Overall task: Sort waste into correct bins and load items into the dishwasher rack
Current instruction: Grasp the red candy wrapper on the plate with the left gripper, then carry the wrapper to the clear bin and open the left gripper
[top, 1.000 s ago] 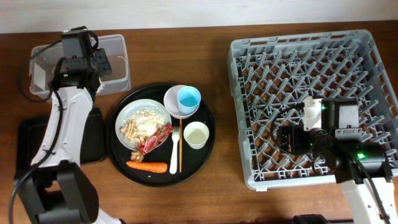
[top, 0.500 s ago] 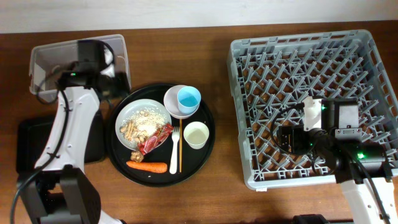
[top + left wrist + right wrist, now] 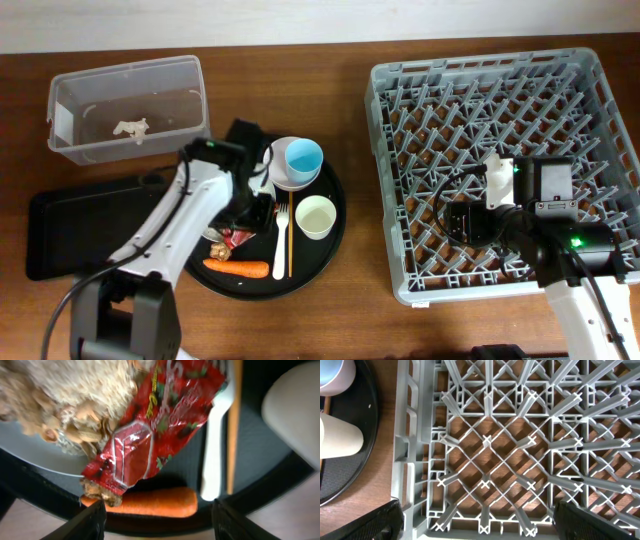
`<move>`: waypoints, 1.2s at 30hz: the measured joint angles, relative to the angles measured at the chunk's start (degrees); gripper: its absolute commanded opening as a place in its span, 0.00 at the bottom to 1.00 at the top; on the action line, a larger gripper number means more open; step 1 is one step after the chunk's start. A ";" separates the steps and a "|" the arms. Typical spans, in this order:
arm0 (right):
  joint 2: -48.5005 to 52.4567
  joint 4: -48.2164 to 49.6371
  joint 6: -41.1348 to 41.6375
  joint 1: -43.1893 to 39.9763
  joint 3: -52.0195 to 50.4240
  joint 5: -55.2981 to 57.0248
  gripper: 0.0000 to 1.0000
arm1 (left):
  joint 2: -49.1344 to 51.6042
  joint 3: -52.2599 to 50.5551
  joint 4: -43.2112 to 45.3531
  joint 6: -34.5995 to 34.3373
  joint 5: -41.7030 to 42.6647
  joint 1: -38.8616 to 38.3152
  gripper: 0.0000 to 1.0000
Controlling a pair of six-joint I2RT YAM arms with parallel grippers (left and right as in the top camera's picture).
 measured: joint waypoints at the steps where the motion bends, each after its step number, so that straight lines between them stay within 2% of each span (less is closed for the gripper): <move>1: 0.00 -0.09 0.02 0.00 0.00 0.02 0.99 | -0.02 -1.38 1.53 0.00 -1.07 -0.28 0.66; 3: 0.00 -0.17 -0.04 0.00 0.04 0.02 0.99 | -0.02 -4.13 4.72 0.00 -3.32 -0.48 0.62; 6: 0.00 -0.20 0.00 0.00 0.04 0.02 0.99 | -0.09 -6.99 9.09 0.11 -5.46 -0.48 0.45; 11: 0.04 -0.20 0.00 0.00 0.04 0.02 0.99 | -0.09 -8.22 12.26 0.02 -6.47 -0.48 0.40; 23: 0.04 -0.22 0.02 0.00 0.04 0.02 0.99 | -0.09 -9.86 14.82 -0.02 -6.64 -0.48 0.01; 32: 0.04 -0.42 -0.02 0.00 0.04 0.02 0.99 | -0.66 -9.81 14.34 0.00 -7.30 -0.48 0.00; 36: 0.04 -0.42 0.00 0.00 0.04 0.02 0.99 | -4.87 -8.02 12.85 0.00 -8.81 -0.48 0.00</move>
